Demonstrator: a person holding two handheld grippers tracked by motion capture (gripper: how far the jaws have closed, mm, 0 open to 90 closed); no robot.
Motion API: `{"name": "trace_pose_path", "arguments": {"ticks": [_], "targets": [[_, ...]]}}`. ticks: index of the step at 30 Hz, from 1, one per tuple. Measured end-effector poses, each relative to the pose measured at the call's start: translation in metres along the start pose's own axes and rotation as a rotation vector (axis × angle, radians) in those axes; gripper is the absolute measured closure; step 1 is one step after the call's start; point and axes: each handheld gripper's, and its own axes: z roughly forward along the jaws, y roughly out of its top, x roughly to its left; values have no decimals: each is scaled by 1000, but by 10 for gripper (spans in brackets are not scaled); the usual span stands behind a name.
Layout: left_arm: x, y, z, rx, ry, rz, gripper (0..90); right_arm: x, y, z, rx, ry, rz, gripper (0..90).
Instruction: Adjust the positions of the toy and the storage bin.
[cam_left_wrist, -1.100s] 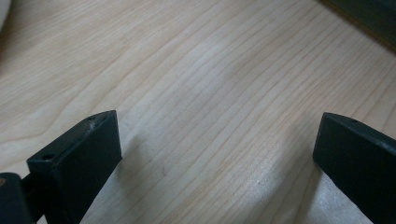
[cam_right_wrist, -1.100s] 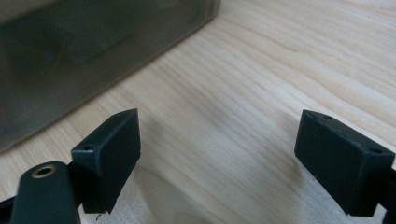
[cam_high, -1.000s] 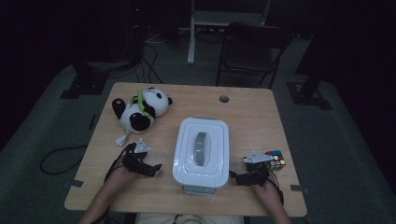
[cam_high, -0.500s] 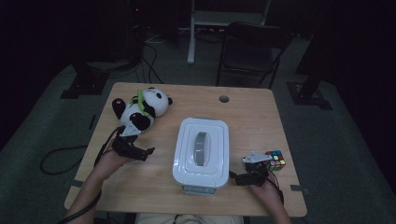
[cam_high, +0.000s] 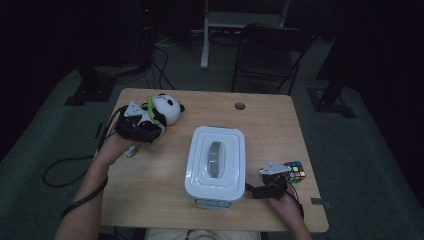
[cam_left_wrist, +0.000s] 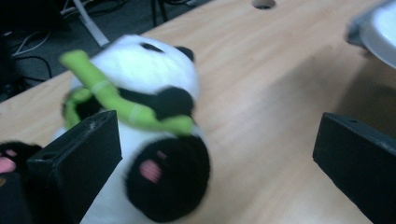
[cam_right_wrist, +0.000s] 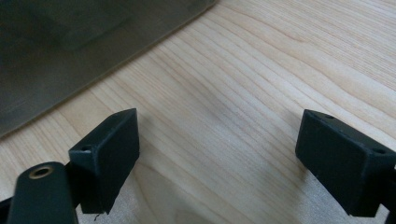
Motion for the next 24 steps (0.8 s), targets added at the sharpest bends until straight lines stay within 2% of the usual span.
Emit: {"name": "trace_pose_path", "arguments": {"ticks": [2, 3, 6, 9, 10, 11, 12, 15, 16, 20, 22, 24], "targets": [[16, 7, 8, -2, 11, -26, 18, 0, 0, 0, 0, 0, 0, 132], [16, 7, 8, -2, 11, -26, 20, 0, 0, 0, 0, 0, 0, 132], [33, 11, 17, -2, 29, -55, 41, 0, 0, 0, 0, 0, 0, 132], [48, 14, 29, 15, 37, -86, 41, 0, 0, 0, 0, 0, 0, 132], [56, 14, 35, 23, 33, -115, 40, 0, 0, 0, 0, 0, 0, 132], [59, 13, 38, 31, 33, -124, 41, 0, 0, 0, 0, 0, 0, 132], [63, 13, 43, 42, 49, -127, 41, 0, 0, 0, 0, 0, 0, 132], [77, 9, 62, 79, 34, -170, 44, 0, 0, 0, 0, 0, 0, 132], [80, 8, 66, 89, 31, -184, 49, 0, 0, 0, 0, 0, 0, 131], [85, 5, 76, 101, 37, -195, 60, 0, 0, 0, 0, 0, 0, 132], [88, 4, 77, 101, 45, -201, 135, 0, 0, 0, 0, 0, 0, 132], [90, 2, 80, 115, 15, -224, 151, 0, 0, 0, 0, 0, 0, 132]]}}
